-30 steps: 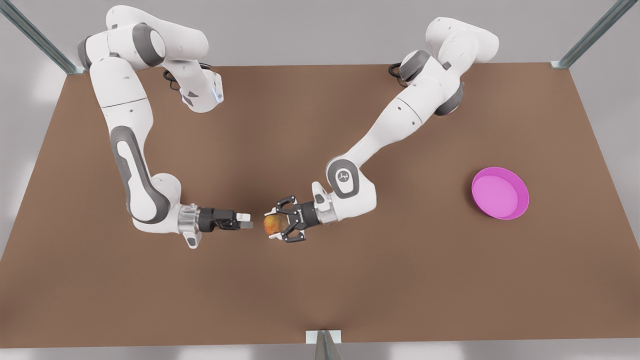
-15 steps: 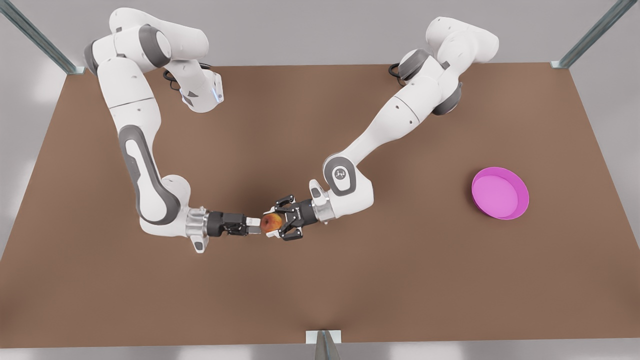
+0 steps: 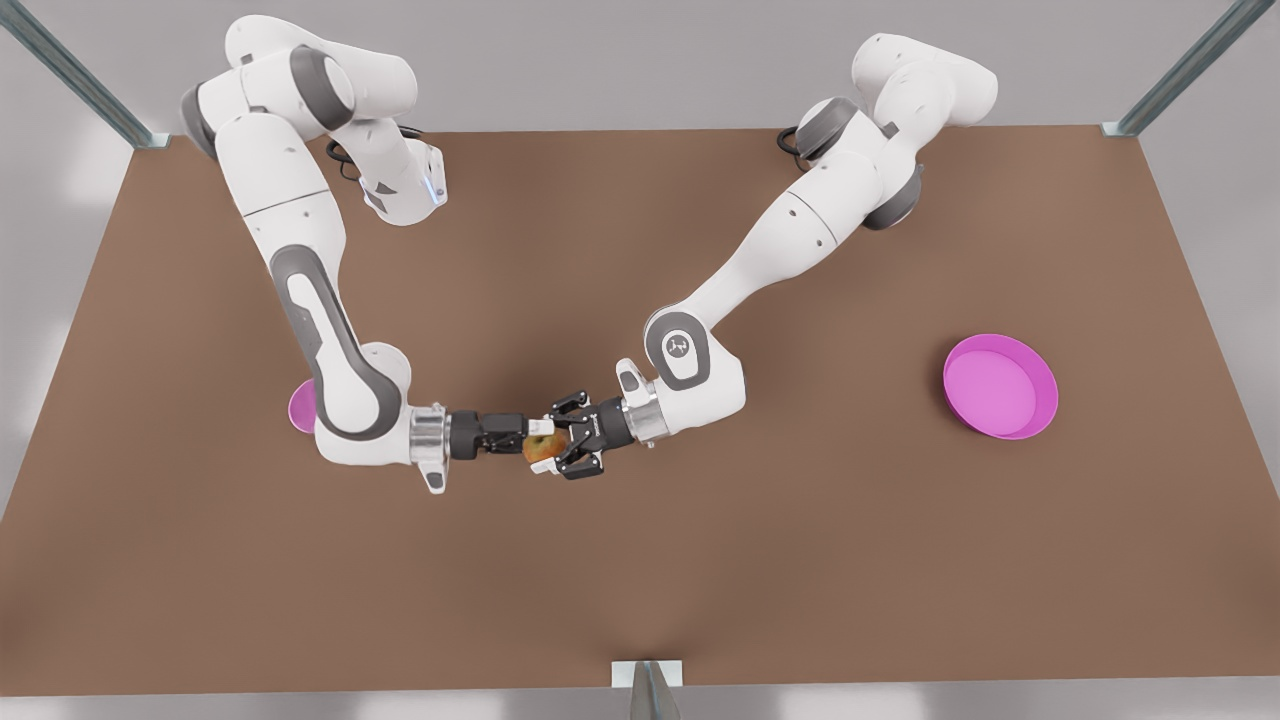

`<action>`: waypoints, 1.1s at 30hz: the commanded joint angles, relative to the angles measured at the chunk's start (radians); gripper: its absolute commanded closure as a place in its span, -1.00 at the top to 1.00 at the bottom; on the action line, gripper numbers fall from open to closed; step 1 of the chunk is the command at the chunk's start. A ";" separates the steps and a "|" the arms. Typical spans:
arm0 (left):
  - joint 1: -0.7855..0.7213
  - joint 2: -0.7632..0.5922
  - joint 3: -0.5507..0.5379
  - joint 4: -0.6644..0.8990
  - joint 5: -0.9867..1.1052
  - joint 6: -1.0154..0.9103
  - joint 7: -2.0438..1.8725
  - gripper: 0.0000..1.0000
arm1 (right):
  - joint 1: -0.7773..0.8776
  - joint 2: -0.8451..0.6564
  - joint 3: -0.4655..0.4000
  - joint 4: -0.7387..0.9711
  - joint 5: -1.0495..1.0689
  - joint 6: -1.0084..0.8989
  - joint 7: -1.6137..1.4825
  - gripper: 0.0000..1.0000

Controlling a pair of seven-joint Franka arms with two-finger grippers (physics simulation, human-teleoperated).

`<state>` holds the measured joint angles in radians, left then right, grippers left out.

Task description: Use the left arm to pick up the apple from the plate, transfer it to the gripper of the right arm, and then use the right arm to place it into the bowl

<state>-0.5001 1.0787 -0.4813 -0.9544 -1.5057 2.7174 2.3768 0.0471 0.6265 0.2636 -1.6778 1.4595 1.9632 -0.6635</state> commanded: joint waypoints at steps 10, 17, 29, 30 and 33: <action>0.000 -0.002 -0.002 0.000 0.007 -0.002 0.021 0.75 | 0.014 -0.001 0.000 0.010 0.018 0.086 0.056 0.15; 0.006 -0.005 -0.013 0.000 -0.011 0.010 0.019 1.00 | -0.044 -0.016 0.000 -0.019 -0.056 0.017 0.035 0.15; 0.428 -0.608 0.428 -0.359 1.410 -1.212 -1.743 1.00 | -0.312 -0.186 0.000 -0.128 -0.877 -0.149 -0.065 0.15; 0.430 -0.668 0.440 -0.359 1.464 -1.260 -1.909 1.00 | -0.317 -0.191 -0.001 -0.126 -0.915 -0.152 -0.080 0.15; 0.451 -0.830 0.455 -0.365 1.546 -1.178 -2.309 1.00 | -0.360 -0.202 -0.001 -0.122 -1.061 -0.184 -0.116 0.15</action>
<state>-0.0588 0.2735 -0.0289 -1.3418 -0.1677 1.8474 1.5697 -0.3067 0.4289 0.2620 -1.8011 0.5437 1.8367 -0.6994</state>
